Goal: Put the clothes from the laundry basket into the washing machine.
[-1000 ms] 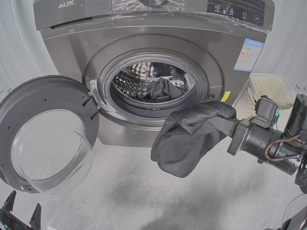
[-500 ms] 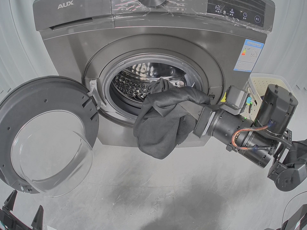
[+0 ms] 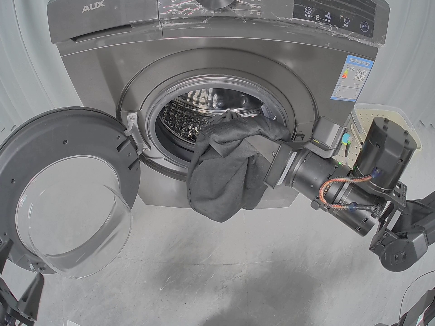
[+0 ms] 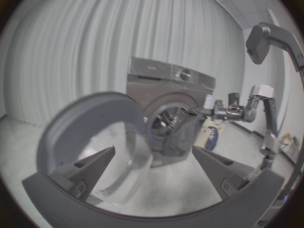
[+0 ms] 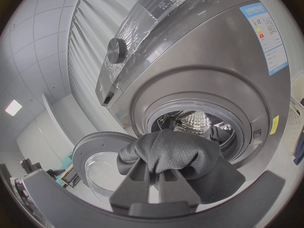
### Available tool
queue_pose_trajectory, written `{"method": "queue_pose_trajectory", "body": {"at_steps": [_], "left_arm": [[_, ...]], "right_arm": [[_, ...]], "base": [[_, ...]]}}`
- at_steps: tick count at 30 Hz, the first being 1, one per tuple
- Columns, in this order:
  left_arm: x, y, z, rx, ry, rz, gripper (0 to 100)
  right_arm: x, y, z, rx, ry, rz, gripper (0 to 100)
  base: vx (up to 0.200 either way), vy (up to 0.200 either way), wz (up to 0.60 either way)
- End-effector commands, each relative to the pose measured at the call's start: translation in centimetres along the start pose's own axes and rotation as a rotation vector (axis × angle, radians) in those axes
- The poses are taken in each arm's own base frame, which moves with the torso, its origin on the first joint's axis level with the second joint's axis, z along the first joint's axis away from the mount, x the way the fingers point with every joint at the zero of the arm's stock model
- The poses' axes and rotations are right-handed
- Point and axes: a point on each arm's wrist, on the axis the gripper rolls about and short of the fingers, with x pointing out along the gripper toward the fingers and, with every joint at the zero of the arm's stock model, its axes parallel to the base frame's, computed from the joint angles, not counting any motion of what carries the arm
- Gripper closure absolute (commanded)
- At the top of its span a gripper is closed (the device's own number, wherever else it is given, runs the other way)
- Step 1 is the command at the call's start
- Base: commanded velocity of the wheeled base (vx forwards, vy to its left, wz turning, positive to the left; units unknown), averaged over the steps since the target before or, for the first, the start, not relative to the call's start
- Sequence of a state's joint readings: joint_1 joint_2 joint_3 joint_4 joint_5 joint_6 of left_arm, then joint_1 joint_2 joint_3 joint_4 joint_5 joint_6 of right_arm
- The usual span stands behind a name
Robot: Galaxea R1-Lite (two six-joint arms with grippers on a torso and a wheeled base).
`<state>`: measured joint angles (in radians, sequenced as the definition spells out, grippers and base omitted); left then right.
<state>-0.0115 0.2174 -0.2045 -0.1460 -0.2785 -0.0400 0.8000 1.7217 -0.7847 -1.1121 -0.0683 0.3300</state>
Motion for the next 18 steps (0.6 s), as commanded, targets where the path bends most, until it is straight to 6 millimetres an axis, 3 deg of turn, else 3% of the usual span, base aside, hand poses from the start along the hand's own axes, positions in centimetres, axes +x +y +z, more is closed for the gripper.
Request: {"method": "queue_pose_trajectory", "body": {"at_steps": [1, 9, 12, 18], "left_arm": [[5.4, 0.8, -0.8, -0.171, 0.333, -0.287, 0], [9.2, 0.4, -0.6, -0.204, 0.425, -0.474, 0], [11.5, -0.2, -0.5, -0.202, 0.438, -0.539, 0], [14.6, -1.2, -1.9, -0.225, 0.5, -0.608, 0]], "right_arm": [[0.0, 0.5, -0.7, 0.022, -0.048, 0.06, 100], [-0.3, 0.4, -1.2, 0.024, -0.051, 0.052, 100], [-0.7, 0.5, -0.8, 0.023, -0.054, 0.053, 100], [-2.0, 0.8, -0.8, 0.025, -0.035, 0.064, 100]], "base": [[0.0, 0.0, 0.0], [0.0, 0.0, 0.0], [0.0, 0.0, 0.0], [0.0, 0.0, 0.0]]}}
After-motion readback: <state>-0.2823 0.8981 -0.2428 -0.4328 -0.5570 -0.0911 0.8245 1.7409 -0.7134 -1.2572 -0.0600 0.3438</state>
